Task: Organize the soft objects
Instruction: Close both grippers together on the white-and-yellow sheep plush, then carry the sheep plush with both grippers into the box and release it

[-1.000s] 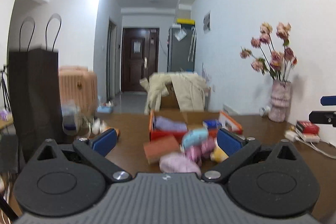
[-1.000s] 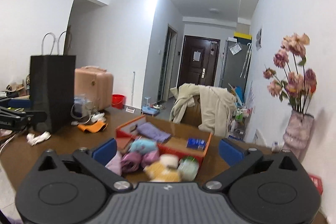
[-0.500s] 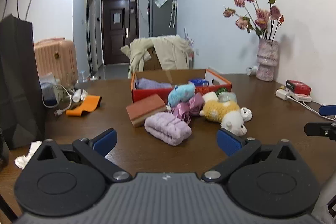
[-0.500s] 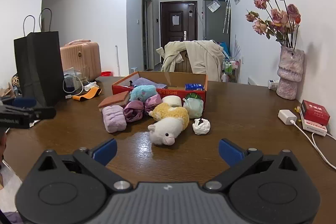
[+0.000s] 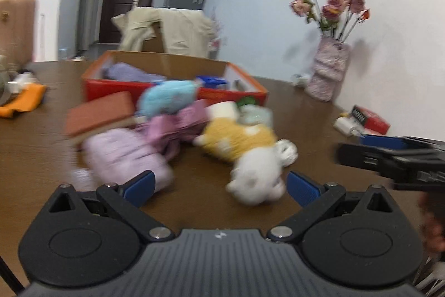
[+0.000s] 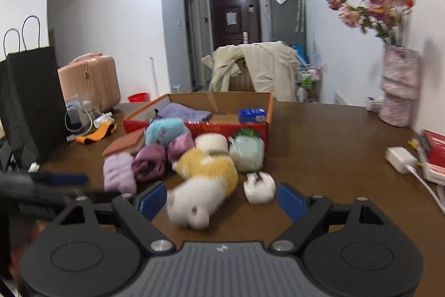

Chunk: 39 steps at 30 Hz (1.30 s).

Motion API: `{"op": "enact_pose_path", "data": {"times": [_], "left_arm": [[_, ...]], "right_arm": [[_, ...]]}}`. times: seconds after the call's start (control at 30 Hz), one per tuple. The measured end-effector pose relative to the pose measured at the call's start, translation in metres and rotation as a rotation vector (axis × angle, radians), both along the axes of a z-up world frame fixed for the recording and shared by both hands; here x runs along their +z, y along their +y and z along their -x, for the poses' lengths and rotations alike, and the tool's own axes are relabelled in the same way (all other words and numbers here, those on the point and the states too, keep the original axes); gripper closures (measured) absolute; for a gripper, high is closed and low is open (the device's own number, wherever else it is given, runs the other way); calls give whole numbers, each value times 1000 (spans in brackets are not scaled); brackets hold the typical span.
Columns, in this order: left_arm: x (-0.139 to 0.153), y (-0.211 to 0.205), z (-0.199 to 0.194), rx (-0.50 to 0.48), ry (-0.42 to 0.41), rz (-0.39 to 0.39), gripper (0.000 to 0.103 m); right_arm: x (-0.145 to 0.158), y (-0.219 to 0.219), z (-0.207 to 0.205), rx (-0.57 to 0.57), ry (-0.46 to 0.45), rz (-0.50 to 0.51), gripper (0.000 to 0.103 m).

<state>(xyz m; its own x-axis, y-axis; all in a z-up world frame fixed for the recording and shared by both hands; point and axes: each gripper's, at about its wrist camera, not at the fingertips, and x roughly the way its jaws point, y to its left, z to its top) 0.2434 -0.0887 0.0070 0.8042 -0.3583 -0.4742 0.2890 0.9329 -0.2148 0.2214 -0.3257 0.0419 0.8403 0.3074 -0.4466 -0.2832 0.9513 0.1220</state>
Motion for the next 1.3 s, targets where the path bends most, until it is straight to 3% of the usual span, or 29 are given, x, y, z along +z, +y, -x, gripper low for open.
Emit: {"op": "enact_pose_path", "data": {"times": [0.07, 0.13, 0.2, 0.27, 0.3, 0.4, 0.5, 0.57, 0.63, 0.73, 0.8, 0.9, 0.93, 0.97, 1.03, 1.3], "left_arm": [[-11, -15, -21, -6, 14, 20, 6], [-21, -27, -39, -39, 59, 33, 9], [-30, -35, -51, -68, 83, 43, 21], [-38, -40, -58, -96, 120, 41, 51], [-42, -38, -61, -121, 143, 46, 53], [-39, -20, -56, -131, 149, 69, 55], [-32, 13, -38, -86, 131, 83, 57], [-31, 36, -31, -6, 126, 110, 57], [-33, 53, -31, 36, 138, 190, 52], [-38, 56, -45, 17, 220, 310, 35], [-41, 51, -50, -6, 286, 351, 35], [-44, 44, -45, -37, 302, 373, 34], [-47, 41, -43, -45, 315, 377, 35], [-50, 37, -43, -50, 324, 378, 44], [-54, 33, -37, -48, 323, 390, 46], [-33, 40, -12, -63, 264, 395, 55]], "right_arm": [[-5, 4, -36, 20, 15, -8, 28], [-12, 9, -71, 57, 46, -12, 28], [-19, 15, -103, 110, 86, -17, 30], [-27, 21, -127, 164, 117, -27, 40], [-32, 24, -139, 177, 134, -30, 45], [-44, 20, -160, 198, 212, -103, 62], [-47, 9, -144, 212, 293, -191, 69], [-48, 4, -122, 173, 321, -217, 68], [-50, 0, -105, 151, 339, -258, 65], [-54, 1, -95, 81, 318, -268, 60], [-54, 0, -92, 32, 316, -278, 56], [-54, -1, -86, 40, 316, -279, 56], [-55, -1, -84, 45, 313, -279, 56], [-57, -2, -82, 37, 311, -286, 57], [-59, -2, -79, 44, 318, -309, 66], [-45, -6, -47, 8, 289, -351, 70]]}}
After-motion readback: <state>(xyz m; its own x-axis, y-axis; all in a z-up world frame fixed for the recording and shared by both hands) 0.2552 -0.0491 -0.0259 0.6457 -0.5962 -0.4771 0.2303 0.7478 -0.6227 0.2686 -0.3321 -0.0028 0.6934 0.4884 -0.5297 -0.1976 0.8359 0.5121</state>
